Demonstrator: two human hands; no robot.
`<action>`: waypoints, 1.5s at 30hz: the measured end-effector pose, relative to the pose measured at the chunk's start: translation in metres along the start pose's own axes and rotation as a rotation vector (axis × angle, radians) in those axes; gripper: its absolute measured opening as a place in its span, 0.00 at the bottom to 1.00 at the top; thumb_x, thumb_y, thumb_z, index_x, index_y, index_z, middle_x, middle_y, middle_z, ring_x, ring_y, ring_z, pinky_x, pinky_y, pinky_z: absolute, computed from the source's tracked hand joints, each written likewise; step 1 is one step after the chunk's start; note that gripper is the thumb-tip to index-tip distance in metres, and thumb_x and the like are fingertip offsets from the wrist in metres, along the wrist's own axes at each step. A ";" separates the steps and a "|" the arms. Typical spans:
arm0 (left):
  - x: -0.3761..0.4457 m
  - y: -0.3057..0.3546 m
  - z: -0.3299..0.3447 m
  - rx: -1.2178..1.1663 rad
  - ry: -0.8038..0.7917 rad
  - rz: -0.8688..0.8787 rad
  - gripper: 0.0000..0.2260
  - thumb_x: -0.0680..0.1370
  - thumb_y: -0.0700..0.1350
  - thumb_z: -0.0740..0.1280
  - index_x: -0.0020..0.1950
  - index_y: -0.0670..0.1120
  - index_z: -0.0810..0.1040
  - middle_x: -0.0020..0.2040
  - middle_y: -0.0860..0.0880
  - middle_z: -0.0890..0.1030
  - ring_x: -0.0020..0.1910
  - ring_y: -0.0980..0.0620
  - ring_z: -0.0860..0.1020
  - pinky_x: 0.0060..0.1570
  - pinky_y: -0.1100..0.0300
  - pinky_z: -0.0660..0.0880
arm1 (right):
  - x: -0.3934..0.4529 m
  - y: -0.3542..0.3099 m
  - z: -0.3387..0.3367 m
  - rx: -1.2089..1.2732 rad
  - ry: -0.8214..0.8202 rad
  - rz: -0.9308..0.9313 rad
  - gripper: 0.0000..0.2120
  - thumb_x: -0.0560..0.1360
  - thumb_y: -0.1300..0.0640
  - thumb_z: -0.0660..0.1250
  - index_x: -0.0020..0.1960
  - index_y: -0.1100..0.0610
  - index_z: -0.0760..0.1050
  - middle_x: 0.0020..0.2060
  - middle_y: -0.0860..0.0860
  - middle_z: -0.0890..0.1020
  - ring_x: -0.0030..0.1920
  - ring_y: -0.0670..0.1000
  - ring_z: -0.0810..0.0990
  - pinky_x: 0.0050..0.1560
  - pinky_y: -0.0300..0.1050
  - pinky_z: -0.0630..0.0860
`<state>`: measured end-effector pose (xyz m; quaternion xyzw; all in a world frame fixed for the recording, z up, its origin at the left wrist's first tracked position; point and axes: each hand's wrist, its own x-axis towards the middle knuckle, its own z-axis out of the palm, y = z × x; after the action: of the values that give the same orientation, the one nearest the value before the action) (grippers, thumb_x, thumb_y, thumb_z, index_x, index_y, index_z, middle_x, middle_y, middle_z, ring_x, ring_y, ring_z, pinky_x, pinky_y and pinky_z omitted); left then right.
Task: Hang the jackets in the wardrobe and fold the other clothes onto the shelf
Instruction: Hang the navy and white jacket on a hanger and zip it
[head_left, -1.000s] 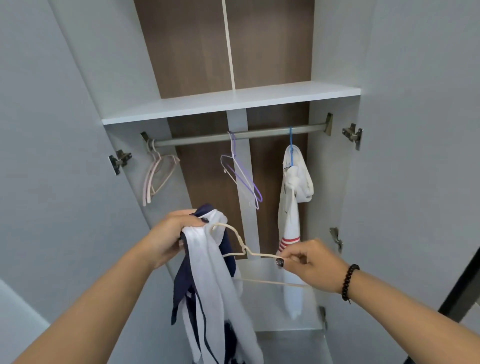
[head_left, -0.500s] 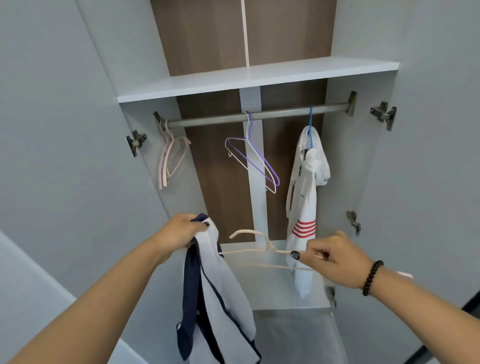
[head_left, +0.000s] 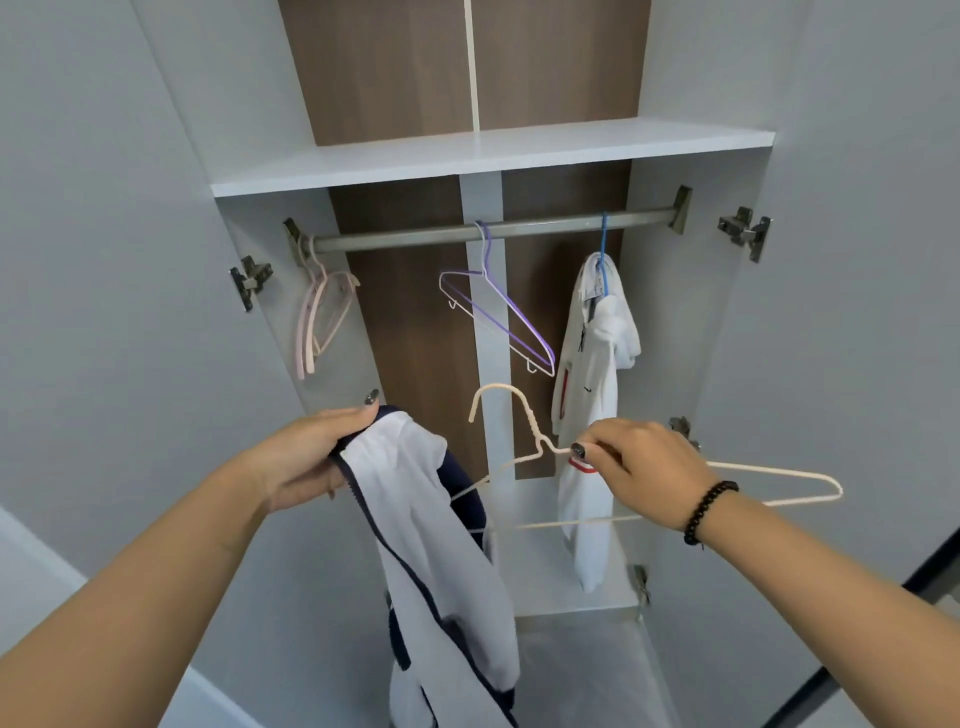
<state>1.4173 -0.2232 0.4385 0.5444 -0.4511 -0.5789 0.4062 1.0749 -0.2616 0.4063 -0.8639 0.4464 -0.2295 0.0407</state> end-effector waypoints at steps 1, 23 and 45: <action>0.000 -0.002 0.002 0.033 0.008 -0.005 0.15 0.74 0.54 0.65 0.49 0.46 0.86 0.52 0.44 0.84 0.49 0.48 0.83 0.44 0.58 0.79 | 0.000 -0.002 -0.001 0.039 0.006 0.011 0.09 0.80 0.53 0.60 0.43 0.49 0.75 0.34 0.39 0.75 0.34 0.43 0.73 0.33 0.36 0.66; -0.019 -0.004 0.010 0.308 0.187 -0.018 0.07 0.81 0.44 0.64 0.54 0.46 0.81 0.48 0.44 0.84 0.47 0.47 0.82 0.53 0.47 0.80 | 0.018 -0.002 -0.010 0.628 -0.227 0.046 0.16 0.74 0.65 0.66 0.29 0.53 0.75 0.25 0.51 0.74 0.29 0.45 0.70 0.35 0.40 0.70; -0.024 -0.026 0.030 -0.256 0.158 -0.085 0.08 0.72 0.46 0.67 0.47 0.43 0.79 0.42 0.43 0.82 0.39 0.47 0.82 0.42 0.54 0.76 | 0.018 0.014 -0.028 0.394 -0.177 0.121 0.20 0.75 0.58 0.64 0.28 0.41 0.75 0.22 0.43 0.73 0.25 0.42 0.70 0.32 0.36 0.68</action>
<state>1.3899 -0.1909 0.4195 0.5507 -0.3167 -0.6036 0.4818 1.0611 -0.2808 0.4343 -0.8277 0.4386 -0.2327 0.2615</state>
